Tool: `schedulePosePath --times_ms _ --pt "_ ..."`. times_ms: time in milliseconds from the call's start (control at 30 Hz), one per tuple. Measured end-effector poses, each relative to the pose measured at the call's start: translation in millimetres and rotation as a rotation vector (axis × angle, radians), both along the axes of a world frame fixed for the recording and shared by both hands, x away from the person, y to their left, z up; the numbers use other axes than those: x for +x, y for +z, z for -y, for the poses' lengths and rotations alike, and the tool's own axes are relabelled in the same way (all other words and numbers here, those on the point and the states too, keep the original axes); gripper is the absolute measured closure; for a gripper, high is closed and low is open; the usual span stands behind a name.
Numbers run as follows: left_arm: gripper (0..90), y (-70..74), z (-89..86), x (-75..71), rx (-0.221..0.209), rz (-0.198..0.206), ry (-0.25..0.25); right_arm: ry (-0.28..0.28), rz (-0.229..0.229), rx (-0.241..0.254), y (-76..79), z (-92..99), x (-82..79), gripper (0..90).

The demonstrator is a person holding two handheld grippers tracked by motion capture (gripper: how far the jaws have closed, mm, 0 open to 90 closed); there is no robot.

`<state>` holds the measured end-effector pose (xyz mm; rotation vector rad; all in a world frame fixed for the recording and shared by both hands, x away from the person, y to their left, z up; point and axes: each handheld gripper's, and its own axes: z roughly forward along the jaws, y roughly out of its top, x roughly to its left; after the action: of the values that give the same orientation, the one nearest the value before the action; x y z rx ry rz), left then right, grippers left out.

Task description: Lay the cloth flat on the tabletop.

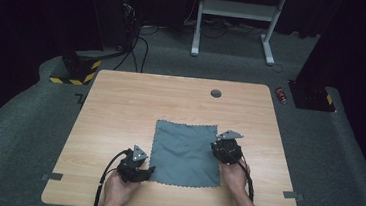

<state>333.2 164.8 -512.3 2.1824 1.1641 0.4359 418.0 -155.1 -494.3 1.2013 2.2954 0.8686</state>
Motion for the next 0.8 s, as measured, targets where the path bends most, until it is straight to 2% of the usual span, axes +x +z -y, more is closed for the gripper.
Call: schedulePosePath --times_ms 133,233,267,433,500,567,600,700,800 --pt "45.1 -1.9 -2.7 -4.9 -0.011 0.010 0.010 0.033 -0.034 0.026 -8.0 5.4 -22.6 70.5" --pt "44.1 -3.6 -5.4 -6.7 -0.017 0.031 0.003 0.045 -0.049 0.015 -16.8 10.1 -35.5 69.4" --pt "43.9 -3.8 -5.9 -6.7 -0.015 0.034 0.000 0.045 -0.040 0.019 -18.8 12.6 -39.0 69.3" --pt "43.7 -2.1 -6.6 -6.1 -0.015 0.014 0.009 0.020 -0.042 0.001 -17.3 23.5 -46.5 68.1" --pt "47.3 1.4 -7.0 -5.0 -0.054 -0.011 0.009 0.018 -0.034 0.020 -14.4 26.0 -50.2 68.0" --pt "47.6 5.2 -3.6 -6.4 -0.088 -0.005 -0.003 0.027 -0.026 0.067 -10.2 23.9 -55.3 67.2" --pt "47.5 6.0 -1.1 -6.2 -0.082 -0.002 -0.016 0.038 -0.027 0.082 -8.7 20.3 -58.2 66.6" --pt "46.1 1.0 5.9 -5.8 -0.055 -0.015 -0.034 0.088 -0.019 0.082 -8.9 5.8 -66.0 64.0" --pt "45.9 -2.5 5.5 -9.4 -0.042 0.008 -0.038 0.103 -0.024 0.073 -13.9 -0.2 -71.0 61.7"
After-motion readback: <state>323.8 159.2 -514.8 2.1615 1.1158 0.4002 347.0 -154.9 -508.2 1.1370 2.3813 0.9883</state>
